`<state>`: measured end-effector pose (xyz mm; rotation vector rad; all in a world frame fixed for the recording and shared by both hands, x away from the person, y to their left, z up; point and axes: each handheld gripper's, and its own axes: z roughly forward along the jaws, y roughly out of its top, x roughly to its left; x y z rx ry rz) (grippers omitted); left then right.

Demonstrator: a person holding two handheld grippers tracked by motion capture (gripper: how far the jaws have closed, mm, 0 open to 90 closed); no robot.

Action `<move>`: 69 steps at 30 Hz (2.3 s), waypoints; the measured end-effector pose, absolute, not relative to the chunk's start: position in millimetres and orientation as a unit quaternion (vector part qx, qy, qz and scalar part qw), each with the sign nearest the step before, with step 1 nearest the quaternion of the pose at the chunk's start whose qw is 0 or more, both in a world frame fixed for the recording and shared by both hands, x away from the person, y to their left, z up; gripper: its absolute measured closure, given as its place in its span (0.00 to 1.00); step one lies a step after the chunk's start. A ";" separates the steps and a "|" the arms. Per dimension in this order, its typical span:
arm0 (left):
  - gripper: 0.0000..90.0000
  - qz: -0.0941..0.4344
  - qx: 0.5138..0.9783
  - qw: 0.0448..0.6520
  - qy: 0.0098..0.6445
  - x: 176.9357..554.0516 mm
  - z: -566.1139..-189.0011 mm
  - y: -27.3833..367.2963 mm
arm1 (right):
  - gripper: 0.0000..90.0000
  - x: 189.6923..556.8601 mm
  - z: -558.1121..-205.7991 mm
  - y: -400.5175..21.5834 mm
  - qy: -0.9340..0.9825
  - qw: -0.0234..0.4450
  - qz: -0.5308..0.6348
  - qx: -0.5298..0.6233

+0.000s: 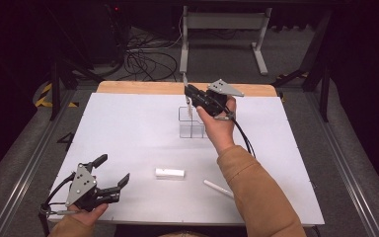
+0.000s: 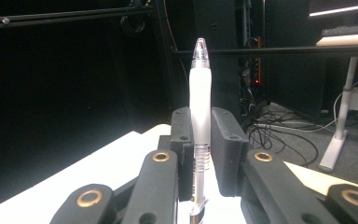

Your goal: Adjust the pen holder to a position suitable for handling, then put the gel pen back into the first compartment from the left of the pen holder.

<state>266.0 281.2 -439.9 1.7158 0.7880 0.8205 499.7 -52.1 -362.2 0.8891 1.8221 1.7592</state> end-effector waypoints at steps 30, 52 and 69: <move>0.14 0.341 0.717 0.515 0.323 267.7 -439.5 278.1 | 0.44 467.2 -351.2 -76.1 0.682 0.224 0.624 0.309; 0.14 0.338 0.717 0.518 0.321 269.3 -438.3 276.9 | 0.41 424.1 -344.2 -111.4 0.731 0.199 0.597 0.264; 0.14 0.337 0.717 0.517 0.324 269.5 -438.5 276.0 | 0.45 386.8 -357.9 -129.0 0.823 0.175 0.494 0.218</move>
